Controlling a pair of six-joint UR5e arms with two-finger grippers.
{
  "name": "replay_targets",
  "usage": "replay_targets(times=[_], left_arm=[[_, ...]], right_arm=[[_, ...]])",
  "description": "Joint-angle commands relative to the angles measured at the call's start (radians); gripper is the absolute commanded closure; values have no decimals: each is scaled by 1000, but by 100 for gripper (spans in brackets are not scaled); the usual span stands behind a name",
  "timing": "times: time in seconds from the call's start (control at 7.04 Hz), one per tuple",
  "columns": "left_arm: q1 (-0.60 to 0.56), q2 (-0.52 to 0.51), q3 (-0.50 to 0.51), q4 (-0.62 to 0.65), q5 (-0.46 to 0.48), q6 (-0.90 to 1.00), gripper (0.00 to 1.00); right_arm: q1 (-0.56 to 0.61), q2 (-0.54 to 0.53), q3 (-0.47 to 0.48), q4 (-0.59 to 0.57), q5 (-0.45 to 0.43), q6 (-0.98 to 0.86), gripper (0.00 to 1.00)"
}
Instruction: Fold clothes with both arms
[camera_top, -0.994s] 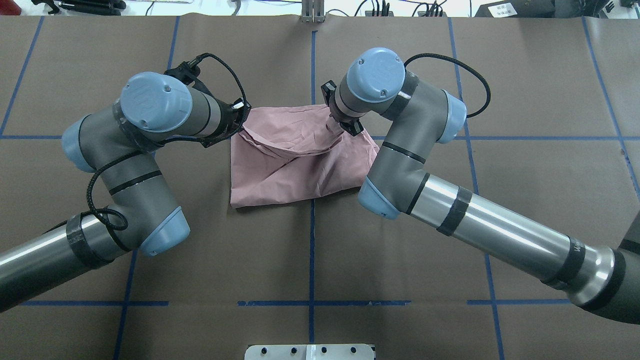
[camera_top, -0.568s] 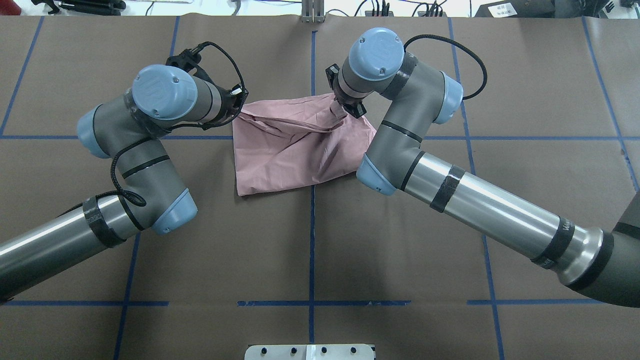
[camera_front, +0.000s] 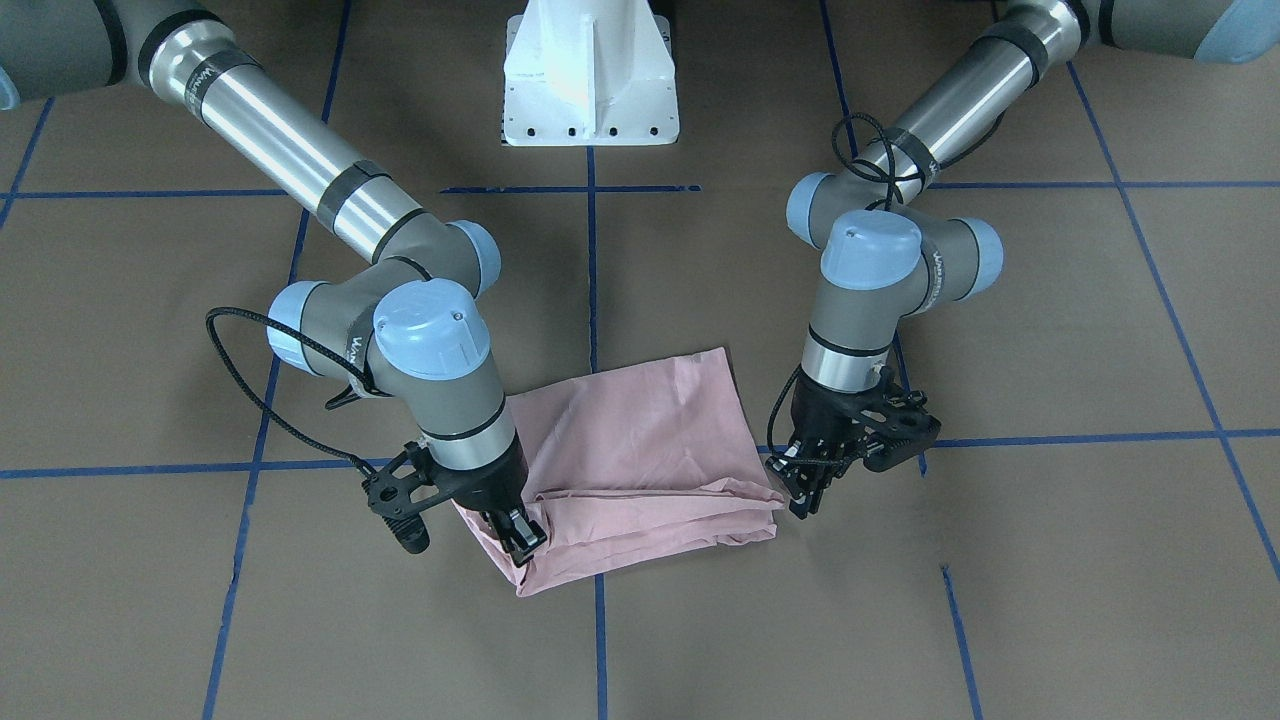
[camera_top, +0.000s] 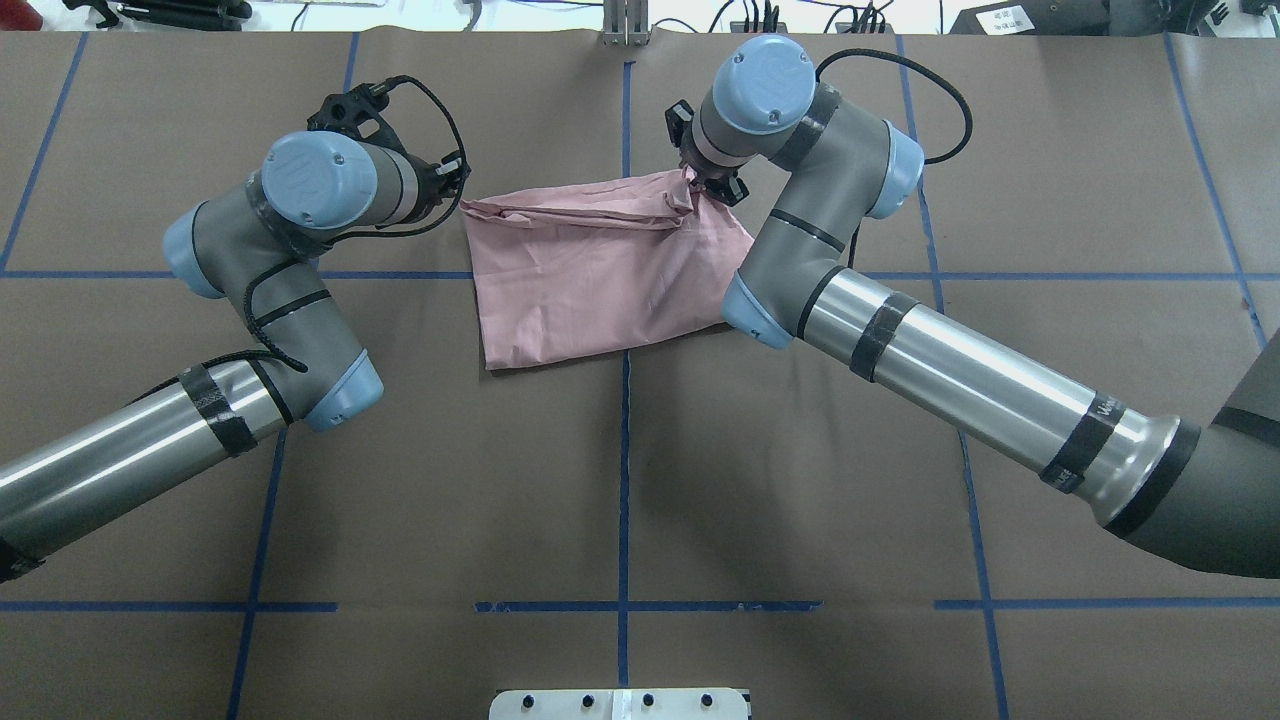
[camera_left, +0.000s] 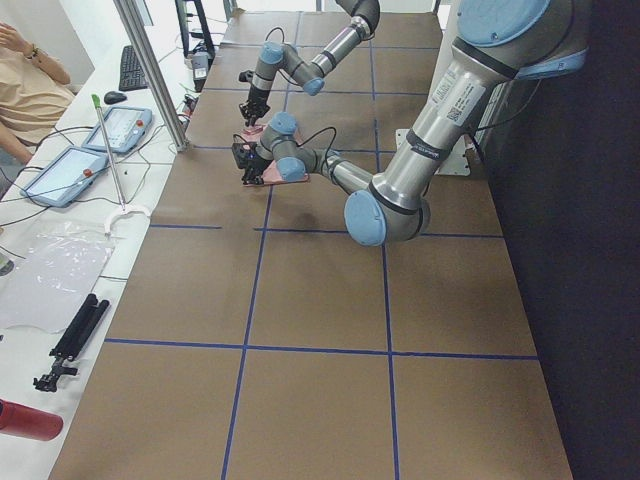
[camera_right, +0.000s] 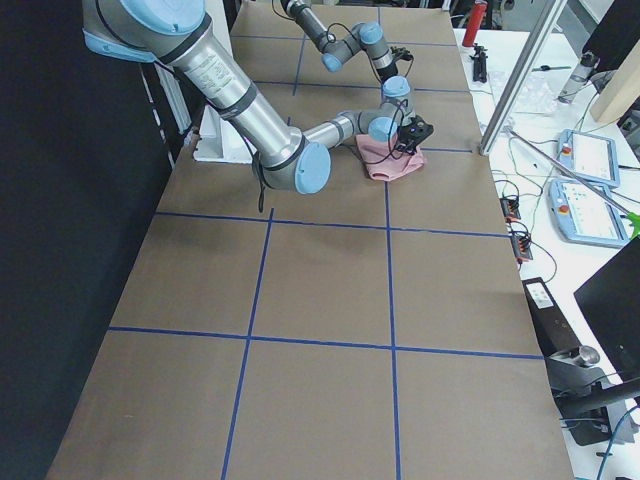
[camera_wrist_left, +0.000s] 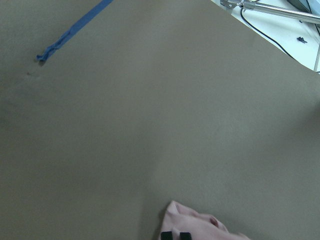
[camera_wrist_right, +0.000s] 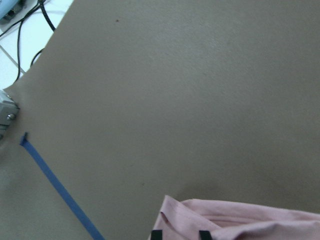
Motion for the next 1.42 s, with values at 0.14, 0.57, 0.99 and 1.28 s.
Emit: replay_targets(times=[0.14, 0.57, 0.99, 1.28], left_arm=[[-11, -4, -71, -27, -9, 19, 0], [-10, 30, -239, -10, -110, -69, 0], [-42, 246, -643, 276, -195, 218, 0], [-228, 405, -702, 291, -376, 551, 0]], right_arm=[[67, -14, 49, 12, 63, -81, 0], [55, -135, 253, 9, 73, -77, 0], [197, -440, 517, 7, 300, -284, 0], [359, -615, 579, 6, 419, -606, 0]])
